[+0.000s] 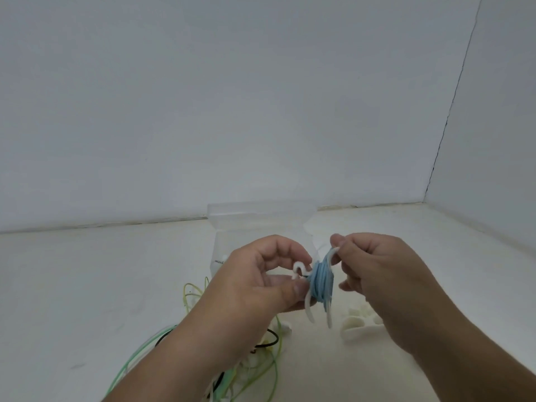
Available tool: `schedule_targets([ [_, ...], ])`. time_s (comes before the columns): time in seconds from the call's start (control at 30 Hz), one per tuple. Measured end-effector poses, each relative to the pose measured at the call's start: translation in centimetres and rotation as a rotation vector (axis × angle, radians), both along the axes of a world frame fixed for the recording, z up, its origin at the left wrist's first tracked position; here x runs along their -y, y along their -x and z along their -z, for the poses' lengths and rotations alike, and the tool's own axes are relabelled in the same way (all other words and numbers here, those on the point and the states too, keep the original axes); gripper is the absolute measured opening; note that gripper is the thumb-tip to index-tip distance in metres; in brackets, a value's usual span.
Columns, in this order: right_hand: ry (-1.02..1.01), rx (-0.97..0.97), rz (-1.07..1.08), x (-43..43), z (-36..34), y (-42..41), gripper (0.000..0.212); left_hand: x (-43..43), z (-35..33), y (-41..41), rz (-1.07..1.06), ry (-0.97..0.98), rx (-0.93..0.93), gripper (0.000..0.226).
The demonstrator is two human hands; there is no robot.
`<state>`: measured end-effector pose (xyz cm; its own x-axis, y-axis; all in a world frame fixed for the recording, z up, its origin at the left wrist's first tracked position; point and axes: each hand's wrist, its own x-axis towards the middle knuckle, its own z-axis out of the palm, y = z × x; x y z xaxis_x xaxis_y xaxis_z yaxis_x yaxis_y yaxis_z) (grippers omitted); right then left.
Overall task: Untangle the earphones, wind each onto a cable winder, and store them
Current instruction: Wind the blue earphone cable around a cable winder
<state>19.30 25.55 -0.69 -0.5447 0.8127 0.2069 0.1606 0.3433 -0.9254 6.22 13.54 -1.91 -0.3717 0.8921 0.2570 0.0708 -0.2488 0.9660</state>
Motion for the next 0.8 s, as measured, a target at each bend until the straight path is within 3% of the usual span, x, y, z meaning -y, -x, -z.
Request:
schedule_targets([
  [0.17,0.157,0.170,-0.212,0.6,0.7,0.8,0.046,-0.3,0.2,0.3,-0.100,-0.086,0.026,0.019],
  [0.33,0.209,0.196,-0.348,1.5,1.3,1.1,0.040,-0.5,0.7,0.6,-0.288,-0.079,0.052,0.022],
  [0.6,0.127,0.233,-0.362,2.3,1.1,1.2,0.023,-0.2,0.3,0.5,-0.489,-0.017,-0.090,0.022],
  [0.8,0.107,0.137,-0.321,2.4,0.6,1.0,0.041,-0.2,0.7,0.0,-0.468,0.017,-0.367,0.029],
])
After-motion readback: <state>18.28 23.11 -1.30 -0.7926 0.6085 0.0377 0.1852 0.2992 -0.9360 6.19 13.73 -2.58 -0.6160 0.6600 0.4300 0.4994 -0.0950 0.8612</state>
